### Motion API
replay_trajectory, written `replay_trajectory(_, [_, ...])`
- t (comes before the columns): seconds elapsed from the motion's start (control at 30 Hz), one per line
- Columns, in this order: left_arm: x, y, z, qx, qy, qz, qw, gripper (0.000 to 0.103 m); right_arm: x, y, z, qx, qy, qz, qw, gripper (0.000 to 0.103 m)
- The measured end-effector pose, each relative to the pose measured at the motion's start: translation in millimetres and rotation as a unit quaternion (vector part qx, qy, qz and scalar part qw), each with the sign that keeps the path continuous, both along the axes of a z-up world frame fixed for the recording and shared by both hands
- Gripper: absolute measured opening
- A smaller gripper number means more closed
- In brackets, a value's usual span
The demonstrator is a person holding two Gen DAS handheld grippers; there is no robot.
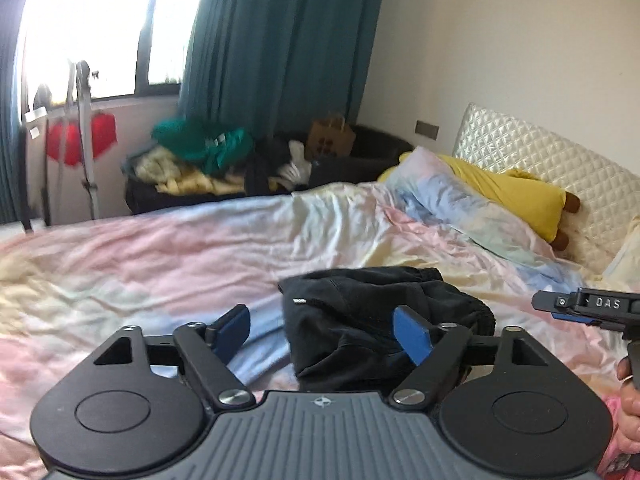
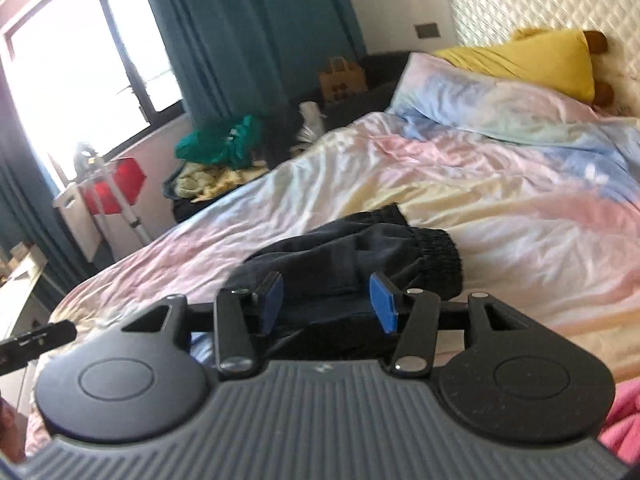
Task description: Fold clothes
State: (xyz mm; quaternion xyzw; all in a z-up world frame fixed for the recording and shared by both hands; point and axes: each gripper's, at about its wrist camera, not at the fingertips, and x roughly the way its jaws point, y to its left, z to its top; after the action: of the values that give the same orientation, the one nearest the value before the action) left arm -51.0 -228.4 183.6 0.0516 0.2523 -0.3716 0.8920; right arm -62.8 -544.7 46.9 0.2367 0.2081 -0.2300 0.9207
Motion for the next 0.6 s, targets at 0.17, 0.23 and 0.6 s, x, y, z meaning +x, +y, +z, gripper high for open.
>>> replay_trajectory(0.17, [-32.6, 28.6, 13.4, -0.007, -0.023, 0.008, 0.9997, 0.1, -0.6, 51.3, 8.0, -0.058, 0.004, 0.01, 0.998, 0.064])
replay_trajectory(0.23, [-39.3, 37.5, 11.9, -0.004, -0.03, 0.011, 0.9995, 0.101, 1.0, 68.7, 8.5, -0.07, -0.001, 0.021, 0.997, 0.064])
replay_trajectory(0.6, [-43.8, 66.8, -29.0, 0.007, -0.057, 0.025, 0.998, 0.103, 2.2, 133.3, -25.7, -0.135, -0.026, 0.014, 0.99, 0.103])
